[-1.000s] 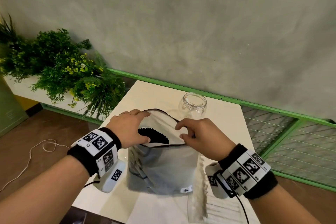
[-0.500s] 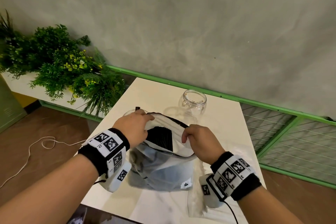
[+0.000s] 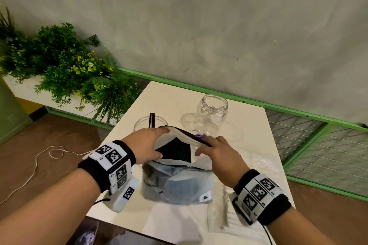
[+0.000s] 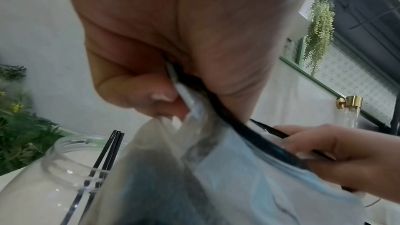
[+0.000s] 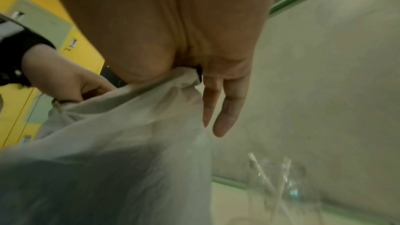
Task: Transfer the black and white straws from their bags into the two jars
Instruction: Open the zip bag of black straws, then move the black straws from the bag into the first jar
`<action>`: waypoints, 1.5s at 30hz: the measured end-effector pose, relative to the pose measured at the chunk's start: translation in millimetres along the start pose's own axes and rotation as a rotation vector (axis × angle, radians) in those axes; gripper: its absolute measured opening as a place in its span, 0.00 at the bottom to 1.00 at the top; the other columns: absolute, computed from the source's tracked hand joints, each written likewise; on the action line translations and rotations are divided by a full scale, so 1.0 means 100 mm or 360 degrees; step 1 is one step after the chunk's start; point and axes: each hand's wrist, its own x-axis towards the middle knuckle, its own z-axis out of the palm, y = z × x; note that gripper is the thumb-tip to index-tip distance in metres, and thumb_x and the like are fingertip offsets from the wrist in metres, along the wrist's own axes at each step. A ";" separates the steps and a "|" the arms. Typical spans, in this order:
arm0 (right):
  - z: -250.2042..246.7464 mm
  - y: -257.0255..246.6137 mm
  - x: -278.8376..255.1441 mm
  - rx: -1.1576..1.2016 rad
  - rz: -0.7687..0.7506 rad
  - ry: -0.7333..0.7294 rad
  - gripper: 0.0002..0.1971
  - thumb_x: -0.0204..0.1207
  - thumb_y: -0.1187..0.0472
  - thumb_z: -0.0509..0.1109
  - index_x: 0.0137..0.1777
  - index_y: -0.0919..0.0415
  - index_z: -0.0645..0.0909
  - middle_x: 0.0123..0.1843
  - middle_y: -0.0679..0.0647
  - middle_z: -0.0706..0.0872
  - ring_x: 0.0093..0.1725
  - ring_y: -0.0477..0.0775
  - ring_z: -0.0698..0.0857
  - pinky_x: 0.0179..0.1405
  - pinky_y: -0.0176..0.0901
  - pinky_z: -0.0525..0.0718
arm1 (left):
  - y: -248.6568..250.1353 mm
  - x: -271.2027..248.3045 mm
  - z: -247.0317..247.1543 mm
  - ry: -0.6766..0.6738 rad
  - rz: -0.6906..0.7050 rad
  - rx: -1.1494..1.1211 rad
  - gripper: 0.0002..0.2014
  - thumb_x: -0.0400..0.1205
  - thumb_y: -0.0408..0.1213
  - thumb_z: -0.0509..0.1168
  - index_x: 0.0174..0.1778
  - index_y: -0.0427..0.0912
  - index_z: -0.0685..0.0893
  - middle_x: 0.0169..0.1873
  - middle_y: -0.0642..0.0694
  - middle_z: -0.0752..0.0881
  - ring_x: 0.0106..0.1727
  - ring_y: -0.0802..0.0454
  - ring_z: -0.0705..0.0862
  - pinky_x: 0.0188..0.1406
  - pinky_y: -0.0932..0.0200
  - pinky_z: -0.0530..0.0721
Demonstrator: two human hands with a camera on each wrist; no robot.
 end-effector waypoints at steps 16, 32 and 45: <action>0.34 0.01 0.03 0.0282 0.0217 -0.0117 0.25 0.80 0.44 0.66 0.27 0.60 0.79 0.43 0.51 0.68 0.45 0.52 0.71 0.44 0.39 0.62 | 0.02 0.04 0.22 -0.0011 -0.0164 0.0118 0.46 0.72 0.51 0.72 0.81 0.51 0.53 0.65 0.44 0.77 0.62 0.44 0.80 0.52 0.55 0.79; 0.65 -0.04 0.00 0.1322 0.0525 0.0075 0.39 0.64 0.79 0.57 0.77 0.52 0.65 0.52 0.47 0.84 0.45 0.40 0.83 0.42 0.27 0.77 | -0.02 0.02 0.25 -0.0018 0.0021 -0.0363 0.15 0.71 0.49 0.76 0.45 0.55 0.76 0.50 0.52 0.81 0.53 0.53 0.80 0.51 0.58 0.77; 0.80 -0.04 0.23 0.1839 0.0451 -0.0054 0.35 0.68 0.91 0.48 0.66 0.59 0.75 0.61 0.56 0.81 0.50 0.26 0.83 0.53 0.21 0.76 | -0.24 0.02 0.47 0.0038 -0.0224 -0.1316 0.05 0.83 0.33 0.63 0.44 0.48 0.76 0.37 0.45 0.91 0.47 0.44 0.88 0.58 0.45 0.79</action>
